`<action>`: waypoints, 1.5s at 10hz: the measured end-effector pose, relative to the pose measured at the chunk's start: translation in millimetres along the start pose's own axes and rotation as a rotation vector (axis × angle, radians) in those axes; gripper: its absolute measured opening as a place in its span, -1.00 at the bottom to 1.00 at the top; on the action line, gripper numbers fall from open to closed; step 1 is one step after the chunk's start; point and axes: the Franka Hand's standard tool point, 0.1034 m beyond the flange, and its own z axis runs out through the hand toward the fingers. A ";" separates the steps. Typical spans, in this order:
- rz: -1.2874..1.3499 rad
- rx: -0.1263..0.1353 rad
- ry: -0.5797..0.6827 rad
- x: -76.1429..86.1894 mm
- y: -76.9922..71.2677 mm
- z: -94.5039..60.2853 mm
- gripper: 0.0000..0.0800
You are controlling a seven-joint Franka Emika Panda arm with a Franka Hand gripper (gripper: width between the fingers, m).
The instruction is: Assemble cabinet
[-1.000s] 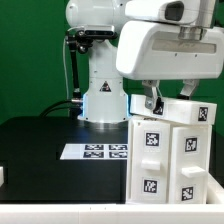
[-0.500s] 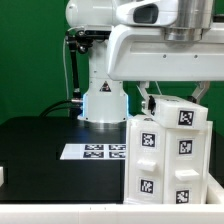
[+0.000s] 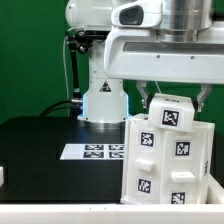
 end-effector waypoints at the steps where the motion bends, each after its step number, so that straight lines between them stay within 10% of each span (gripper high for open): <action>1: 0.081 0.015 -0.002 0.7 -0.5 -0.3 0.39; 5: 0.428 0.147 -0.040 13.7 10.2 -1.7 0.39; 10: 0.754 0.164 -0.038 19.3 6.2 -5.7 0.39; 15: 1.311 0.281 0.007 17.4 14.0 -0.7 0.39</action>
Offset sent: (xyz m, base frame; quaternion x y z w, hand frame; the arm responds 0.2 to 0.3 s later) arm -0.0002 -0.0099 -0.0154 0.0996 -0.0714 0.1956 0.9730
